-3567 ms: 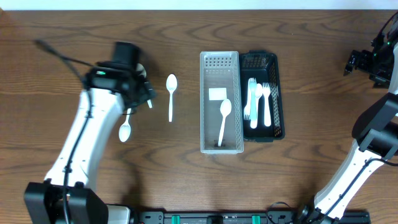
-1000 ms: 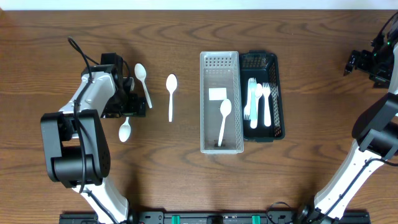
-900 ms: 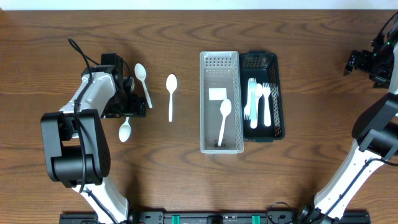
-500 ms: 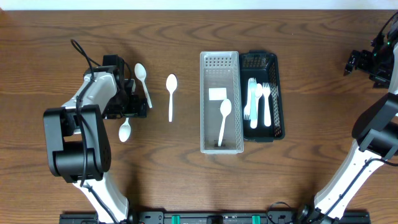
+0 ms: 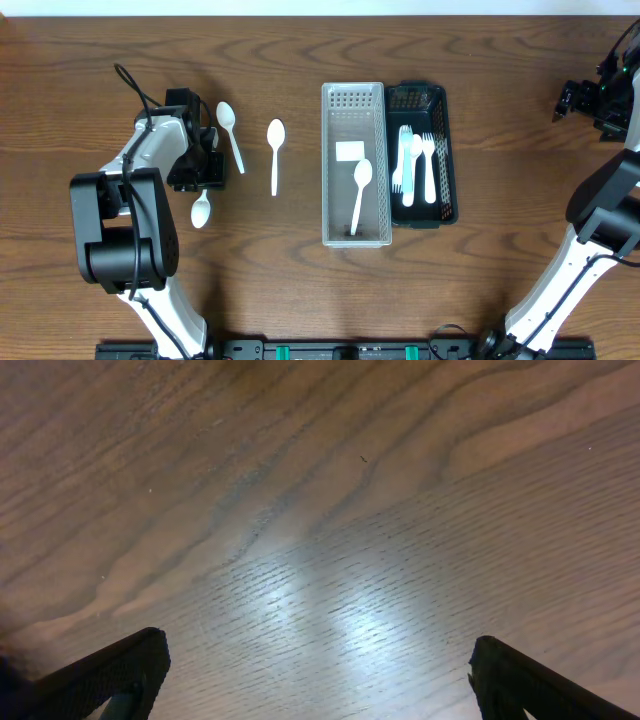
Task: Pack container
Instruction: 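Lower the left gripper and grasp the upper-left white spoon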
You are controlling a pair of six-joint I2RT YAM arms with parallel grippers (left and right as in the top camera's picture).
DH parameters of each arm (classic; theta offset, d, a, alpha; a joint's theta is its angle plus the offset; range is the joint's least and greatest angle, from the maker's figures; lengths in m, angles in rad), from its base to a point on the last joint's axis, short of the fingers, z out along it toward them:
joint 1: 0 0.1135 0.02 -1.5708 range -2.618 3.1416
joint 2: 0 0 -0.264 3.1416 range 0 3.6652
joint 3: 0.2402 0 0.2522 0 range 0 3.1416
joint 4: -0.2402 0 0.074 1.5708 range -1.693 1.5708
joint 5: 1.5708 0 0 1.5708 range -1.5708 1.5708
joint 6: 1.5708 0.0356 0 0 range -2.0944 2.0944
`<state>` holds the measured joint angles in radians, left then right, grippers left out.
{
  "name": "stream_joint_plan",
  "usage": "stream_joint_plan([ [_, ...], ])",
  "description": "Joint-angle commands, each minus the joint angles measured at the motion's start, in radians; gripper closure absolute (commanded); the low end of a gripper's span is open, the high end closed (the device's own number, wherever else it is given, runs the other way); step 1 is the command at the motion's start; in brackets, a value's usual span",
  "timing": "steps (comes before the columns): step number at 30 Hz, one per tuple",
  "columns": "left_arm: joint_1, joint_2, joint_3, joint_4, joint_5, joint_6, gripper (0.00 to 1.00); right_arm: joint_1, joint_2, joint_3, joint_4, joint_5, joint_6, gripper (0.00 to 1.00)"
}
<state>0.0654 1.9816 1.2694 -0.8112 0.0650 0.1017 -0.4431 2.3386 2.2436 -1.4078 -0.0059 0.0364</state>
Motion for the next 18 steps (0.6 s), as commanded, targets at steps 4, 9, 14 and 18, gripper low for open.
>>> stream_joint_plan([
  [4,0.002,0.027,-0.009,-0.017,-0.005,-0.002,0.78,-0.002,-0.008,0.0,0.002,0.002,-0.004,0.01],
  [9,0.002,0.014,-0.009,-0.017,-0.005,-0.002,0.89,-0.002,-0.008,0.0,0.002,0.002,-0.004,0.01],
  [14,0.002,-0.017,0.005,-0.021,-0.037,-0.009,0.92,-0.002,-0.008,0.0,0.002,0.002,-0.004,0.01],
  [18,0.001,-0.061,0.064,-0.049,-0.044,-0.013,0.93,-0.002,-0.008,0.0,0.002,0.002,-0.004,0.01],
])
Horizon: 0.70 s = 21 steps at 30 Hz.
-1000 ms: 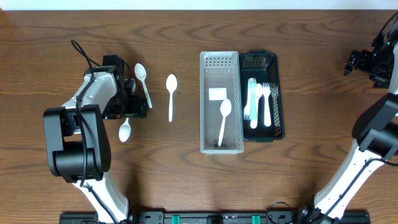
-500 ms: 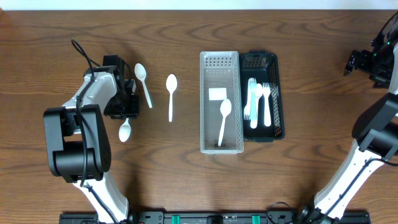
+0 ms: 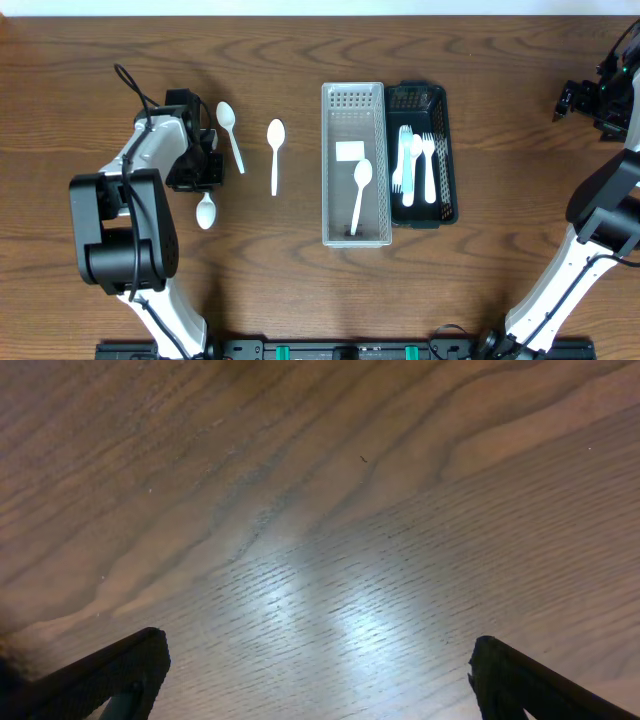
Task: Pack container
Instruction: 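Lower the left gripper and grasp the upper-left white spoon, then carry the spoon into the white basket and release it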
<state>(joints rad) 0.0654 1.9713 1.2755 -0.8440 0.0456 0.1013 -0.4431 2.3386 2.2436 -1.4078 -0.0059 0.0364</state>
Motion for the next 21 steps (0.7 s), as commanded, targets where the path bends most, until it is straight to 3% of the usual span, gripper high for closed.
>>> stream_joint_plan([
  [1,0.0,-0.068,0.079,-0.029,-0.024,-0.018,0.92,-0.002,-0.008,0.0,0.002,0.002,-0.004,0.01],
  [6,-0.014,-0.164,0.177,-0.094,-0.018,-0.08,0.92,-0.002,-0.008,0.0,0.002,0.002,-0.004,0.01],
  [11,-0.097,-0.291,0.207,-0.085,0.091,-0.126,0.92,-0.002,-0.008,0.0,0.002,0.002,-0.004,0.01],
  [21,-0.433,-0.4,0.207,0.062,0.217,-0.375,0.92,-0.002,-0.008,0.0,0.002,0.002,-0.004,0.01],
])
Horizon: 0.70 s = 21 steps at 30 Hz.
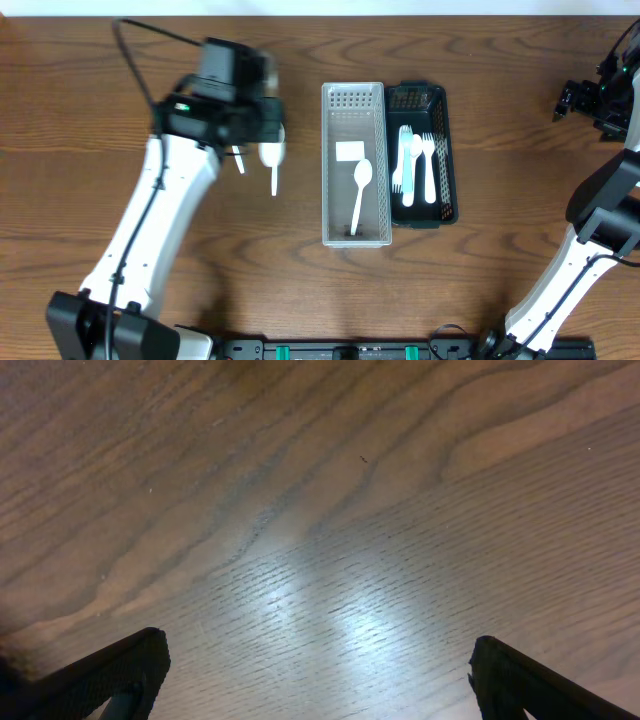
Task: Pack container
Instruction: 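Carry the spoon into the white basket and release it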
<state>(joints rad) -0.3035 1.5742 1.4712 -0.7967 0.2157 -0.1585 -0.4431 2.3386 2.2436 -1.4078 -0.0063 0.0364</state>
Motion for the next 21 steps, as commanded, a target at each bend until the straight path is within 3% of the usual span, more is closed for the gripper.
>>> stream_joint_plan([
  [1,-0.103,-0.003,0.011,0.036,0.047,-0.136,0.91,-0.002,-0.008,0.0,0.002,0.002,-0.004,0.01],
  [4,-0.179,-0.003,0.011,0.086,0.046,-0.178,0.85,-0.002,-0.008,0.0,0.002,0.002,-0.004,0.01],
  [11,-0.247,0.014,0.01,0.102,0.046,-0.211,0.84,-0.002,-0.008,0.0,0.002,0.002,-0.004,0.01],
  [17,-0.248,0.021,0.01,0.104,0.005,-0.203,0.51,-0.002,-0.008,0.0,0.002,0.002,-0.004,0.01],
  [21,-0.222,0.021,0.01,0.106,-0.089,-0.179,0.21,-0.002,-0.008,0.0,0.002,0.002,-0.003,0.01],
])
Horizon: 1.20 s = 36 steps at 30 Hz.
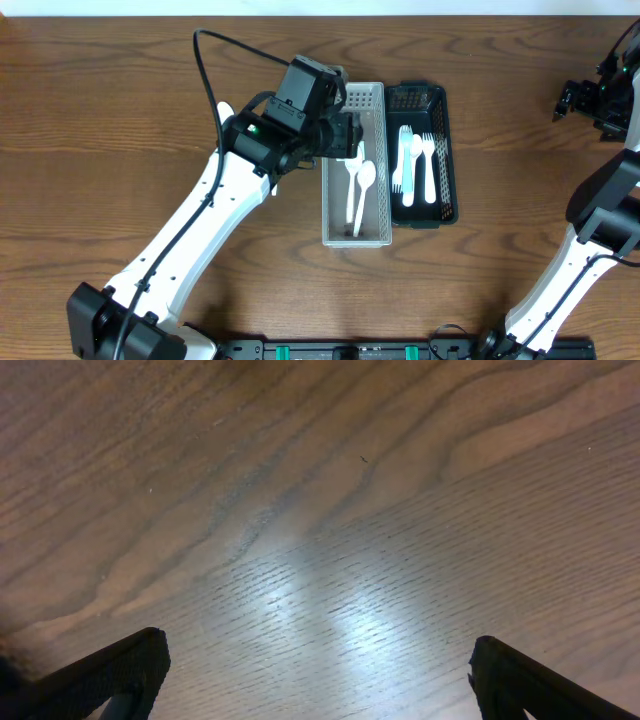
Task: Pack container
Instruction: 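Carry the spoon into the white basket and release it, then move the left gripper to the middle white spoon and grasp it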
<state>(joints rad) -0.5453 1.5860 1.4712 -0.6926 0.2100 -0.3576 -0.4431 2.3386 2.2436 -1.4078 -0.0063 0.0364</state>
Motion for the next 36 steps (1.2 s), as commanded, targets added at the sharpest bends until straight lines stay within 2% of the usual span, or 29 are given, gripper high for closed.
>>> stream_joint_plan([
  [1,0.03,0.01,0.01,0.003,-0.111,0.037,0.15,-0.002,-0.008,0.0,0.002,0.002,-0.004,0.01],
  [3,0.054,0.01,0.01,0.003,-0.182,0.048,0.06,-0.002,-0.008,0.0,0.002,0.002,-0.004,0.01],
  [7,0.105,0.024,0.01,-0.004,-0.256,0.066,0.0,-0.002,-0.008,0.0,0.002,0.002,-0.004,0.01],
  [14,0.165,0.148,0.006,-0.047,-0.255,0.133,0.02,-0.002,-0.008,0.0,0.002,0.002,-0.004,0.01],
  [24,0.296,0.266,0.006,-0.073,-0.244,0.144,0.02,-0.002,-0.008,0.0,0.002,0.002,-0.004,0.01],
  [26,0.313,0.284,0.006,-0.08,-0.211,0.193,0.02,-0.002,-0.008,0.0,0.002,0.002,-0.004,0.01],
  [28,0.318,0.304,0.006,-0.089,-0.165,0.238,0.02,-0.002,-0.008,0.0,0.002,0.002,-0.004,0.01],
  [36,0.302,0.394,0.006,-0.13,-0.163,0.236,0.02,-0.002,-0.008,0.0,0.002,0.002,-0.004,0.01],
])
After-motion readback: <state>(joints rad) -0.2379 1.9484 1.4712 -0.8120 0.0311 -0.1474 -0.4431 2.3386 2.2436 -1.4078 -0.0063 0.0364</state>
